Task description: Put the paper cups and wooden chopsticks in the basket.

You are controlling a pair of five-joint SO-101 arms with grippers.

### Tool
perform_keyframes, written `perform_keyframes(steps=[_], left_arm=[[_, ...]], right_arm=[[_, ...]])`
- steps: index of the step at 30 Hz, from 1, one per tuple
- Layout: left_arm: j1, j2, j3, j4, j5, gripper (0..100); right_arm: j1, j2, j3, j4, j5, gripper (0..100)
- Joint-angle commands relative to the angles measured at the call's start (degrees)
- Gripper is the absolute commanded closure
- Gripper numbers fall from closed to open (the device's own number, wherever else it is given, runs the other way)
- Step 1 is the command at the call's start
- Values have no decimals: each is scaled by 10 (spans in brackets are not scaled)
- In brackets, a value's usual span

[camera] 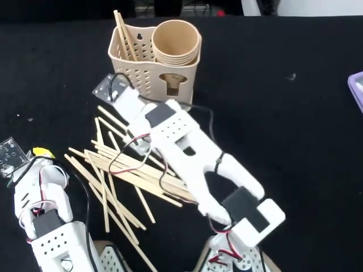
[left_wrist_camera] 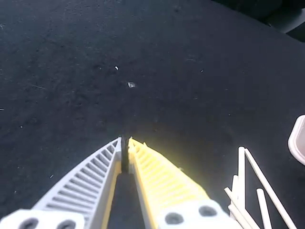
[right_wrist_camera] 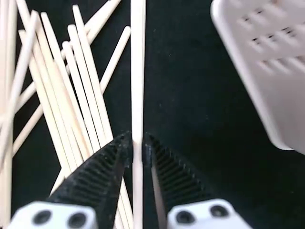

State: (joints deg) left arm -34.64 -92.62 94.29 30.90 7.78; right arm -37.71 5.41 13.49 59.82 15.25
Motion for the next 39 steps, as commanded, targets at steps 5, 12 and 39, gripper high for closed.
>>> perform_keyframes(steps=[5, 12, 39], left_arm=[[-4, -6, -34, 4, 4, 967], [-4, -6, -34, 4, 4, 967], [-4, -6, -34, 4, 4, 967]], right_arm=[[-3, 102, 3, -107, 0, 987], [-4, 182, -73, -57, -1, 986], [-29, 299, -214, 81, 25, 988]])
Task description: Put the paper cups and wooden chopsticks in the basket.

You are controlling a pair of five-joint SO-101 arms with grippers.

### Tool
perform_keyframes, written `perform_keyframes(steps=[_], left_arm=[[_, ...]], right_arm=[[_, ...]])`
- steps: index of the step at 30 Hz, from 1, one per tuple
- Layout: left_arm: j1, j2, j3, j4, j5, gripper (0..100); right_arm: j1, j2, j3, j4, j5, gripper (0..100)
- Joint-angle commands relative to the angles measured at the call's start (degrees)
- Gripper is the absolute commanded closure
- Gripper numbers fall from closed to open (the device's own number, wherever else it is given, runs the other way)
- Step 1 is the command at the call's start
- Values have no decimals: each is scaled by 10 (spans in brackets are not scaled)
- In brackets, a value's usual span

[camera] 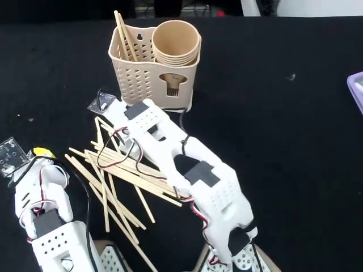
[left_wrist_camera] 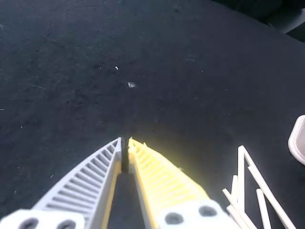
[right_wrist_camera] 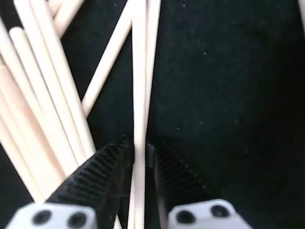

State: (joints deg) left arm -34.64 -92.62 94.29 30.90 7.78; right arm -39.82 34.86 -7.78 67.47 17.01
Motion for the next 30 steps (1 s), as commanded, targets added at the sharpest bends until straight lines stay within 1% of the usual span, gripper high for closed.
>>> perform_keyframes(steps=[1, 7, 16, 19, 23, 26, 30], left_arm=[[-4, -6, -34, 4, 4, 967], [-5, -6, -34, 4, 4, 967], [-5, -6, -34, 4, 4, 967], [-4, -6, -34, 4, 4, 967], [-4, -6, -29, 3, 4, 967], [-4, -6, -29, 3, 4, 967], [-3, -6, -29, 3, 4, 967]], right_arm=[[-6, -3, -1, 4, 7, 988], [27, -136, 2, 11, 8, 988], [30, -298, 70, 19, 10, 988], [30, -349, 71, 19, 7, 988], [28, -425, 21, 15, 5, 988], [31, -460, -44, 0, -29, 988], [31, -466, -93, -84, -51, 988]])
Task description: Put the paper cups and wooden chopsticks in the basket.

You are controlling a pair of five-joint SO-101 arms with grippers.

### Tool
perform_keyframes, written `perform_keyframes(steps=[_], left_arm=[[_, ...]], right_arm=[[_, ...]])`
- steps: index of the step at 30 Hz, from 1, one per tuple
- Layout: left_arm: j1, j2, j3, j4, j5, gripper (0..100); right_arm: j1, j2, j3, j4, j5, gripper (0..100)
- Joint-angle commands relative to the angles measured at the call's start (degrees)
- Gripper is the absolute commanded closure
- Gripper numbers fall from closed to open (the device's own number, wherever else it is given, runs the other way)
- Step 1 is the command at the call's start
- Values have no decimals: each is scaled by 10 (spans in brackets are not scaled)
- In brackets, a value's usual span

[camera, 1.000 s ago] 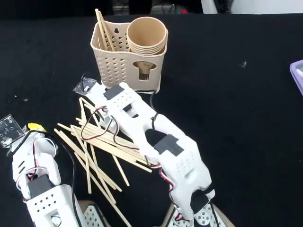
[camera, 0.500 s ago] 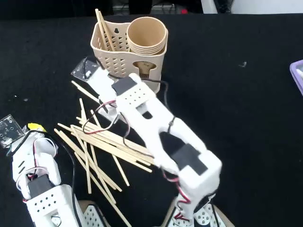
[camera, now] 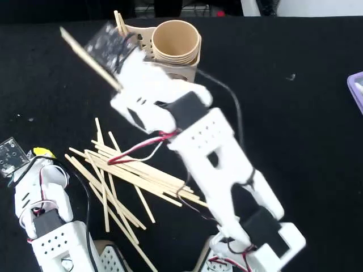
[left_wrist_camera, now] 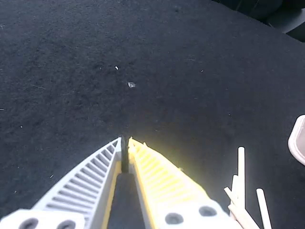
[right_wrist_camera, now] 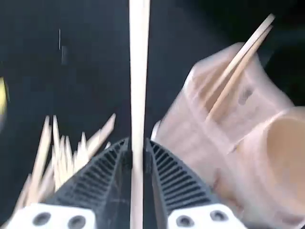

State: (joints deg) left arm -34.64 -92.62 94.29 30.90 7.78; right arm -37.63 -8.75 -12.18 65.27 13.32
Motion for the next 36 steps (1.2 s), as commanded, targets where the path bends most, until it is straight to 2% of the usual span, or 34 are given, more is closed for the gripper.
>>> perform_keyframes(steps=[1, 12, 17, 24, 29, 36], left_arm=[[-3, -6, -29, 3, 4, 967], [-3, -6, -27, 3, 4, 967], [10, -6, -26, 3, 4, 967], [20, -6, -26, 4, 4, 967], [21, -6, -26, 4, 4, 967], [22, -6, -26, 4, 4, 967]], right_arm=[[9, -30, -47, -97, -13, 988], [47, 66, -45, -418, -14, 988], [57, 116, -45, -507, -14, 988], [67, 181, -44, -542, -18, 988], [88, 209, -44, -546, -76, 988], [91, 230, -31, -540, -82, 985]])
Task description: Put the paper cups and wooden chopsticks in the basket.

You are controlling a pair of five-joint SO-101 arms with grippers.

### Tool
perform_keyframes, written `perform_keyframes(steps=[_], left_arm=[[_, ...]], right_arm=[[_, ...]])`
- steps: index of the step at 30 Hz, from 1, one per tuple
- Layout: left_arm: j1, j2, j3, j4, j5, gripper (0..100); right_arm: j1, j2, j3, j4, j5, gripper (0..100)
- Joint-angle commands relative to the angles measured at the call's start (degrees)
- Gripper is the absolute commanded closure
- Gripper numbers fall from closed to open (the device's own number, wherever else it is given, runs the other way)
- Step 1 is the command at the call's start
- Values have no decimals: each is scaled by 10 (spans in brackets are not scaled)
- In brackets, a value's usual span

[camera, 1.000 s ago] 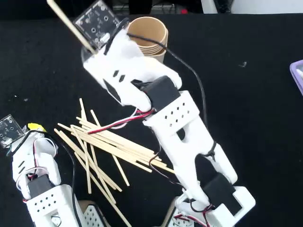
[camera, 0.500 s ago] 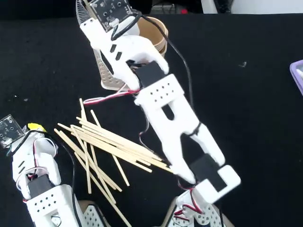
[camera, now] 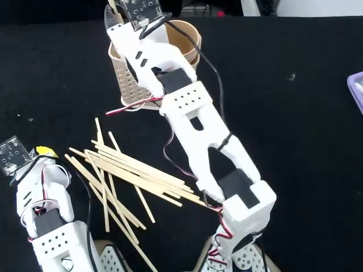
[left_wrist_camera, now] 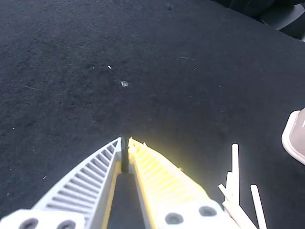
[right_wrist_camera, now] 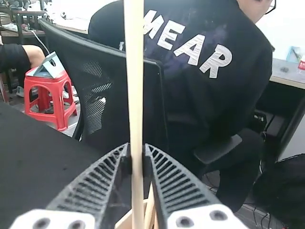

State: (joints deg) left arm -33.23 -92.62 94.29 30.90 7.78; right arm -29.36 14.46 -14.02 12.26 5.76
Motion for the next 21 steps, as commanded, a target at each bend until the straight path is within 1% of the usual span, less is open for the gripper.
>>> perform_keyframes(steps=[1, 3, 6, 8, 14, 18, 21], left_arm=[[7, -6, -26, 4, 4, 967], [7, -6, -26, 4, 4, 967], [8, -6, -26, 4, 3, 967], [9, -6, -26, 4, 3, 967], [9, -6, -26, 4, 3, 967], [9, -6, -26, 4, 3, 967], [9, -6, -26, 4, 3, 967]], right_arm=[[7, 0, -12, -10, -6, 985], [5, 1, -13, 7, -6, 955], [4, -2, -22, 56, -27, 863], [7, -3, -36, 84, -41, 868], [4, -18, -93, 151, -46, 887], [-8, -80, -128, 255, -46, 887], [-25, -149, -132, 368, -44, 888]])
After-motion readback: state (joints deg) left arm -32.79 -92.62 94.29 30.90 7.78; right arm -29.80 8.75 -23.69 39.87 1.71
